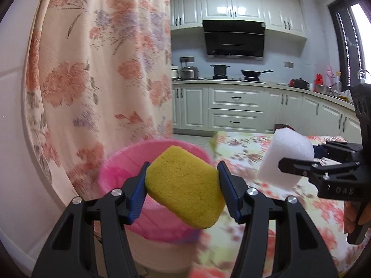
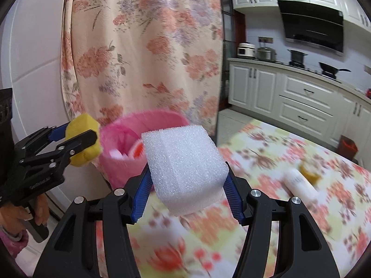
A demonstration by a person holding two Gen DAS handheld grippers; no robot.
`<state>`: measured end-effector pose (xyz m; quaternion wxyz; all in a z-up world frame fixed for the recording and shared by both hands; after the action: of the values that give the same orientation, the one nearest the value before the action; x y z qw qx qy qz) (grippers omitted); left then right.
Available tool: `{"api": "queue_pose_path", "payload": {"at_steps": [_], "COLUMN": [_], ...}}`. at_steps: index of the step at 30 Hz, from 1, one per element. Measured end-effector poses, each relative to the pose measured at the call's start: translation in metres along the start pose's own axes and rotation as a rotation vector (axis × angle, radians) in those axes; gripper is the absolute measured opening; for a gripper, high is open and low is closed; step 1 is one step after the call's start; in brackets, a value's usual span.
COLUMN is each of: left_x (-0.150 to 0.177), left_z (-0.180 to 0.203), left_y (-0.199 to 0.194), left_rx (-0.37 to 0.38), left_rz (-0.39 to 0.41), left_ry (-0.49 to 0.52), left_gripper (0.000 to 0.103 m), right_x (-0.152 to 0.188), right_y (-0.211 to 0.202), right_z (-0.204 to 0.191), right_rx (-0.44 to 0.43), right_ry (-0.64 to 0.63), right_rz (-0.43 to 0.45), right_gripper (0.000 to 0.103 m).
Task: Collect trash
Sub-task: 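Carry the sponge and foam block over the pink bin, then open both tools to drop the sponge and foam block into the bin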
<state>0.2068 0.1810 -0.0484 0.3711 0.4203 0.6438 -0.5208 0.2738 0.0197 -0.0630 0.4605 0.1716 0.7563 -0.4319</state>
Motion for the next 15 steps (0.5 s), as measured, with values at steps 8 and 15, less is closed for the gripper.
{"api": "queue_pose_path", "payload": {"at_steps": [8, 15], "left_x": [-0.01, 0.002], "left_z": [-0.07, -0.11], "left_y": [0.062, 0.102], "left_rx": [-0.034, -0.06], "left_rz": [-0.064, -0.122], "left_ry": [-0.067, -0.125], "left_gripper": [0.057, 0.06], "right_x": [-0.033, -0.045], "right_y": [0.064, 0.107], "right_z": [-0.029, -0.049], "right_rx": [-0.051, -0.068], "right_ry": [0.023, -0.001], "right_rz": [-0.027, -0.05], "right_gripper": [0.058, 0.058]}}
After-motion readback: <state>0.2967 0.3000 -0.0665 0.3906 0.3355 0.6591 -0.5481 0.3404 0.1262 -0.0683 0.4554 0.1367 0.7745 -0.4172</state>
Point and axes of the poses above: each gripper's, at about its wrist camera, not at the fingertips, and y roughly the way its jaws point, z to its right, x to its underside, the point moved 7 cm from there along y, roughly the way its jaws point, and after that the axes turned 9 degrees about y, right-handed, at the moved point
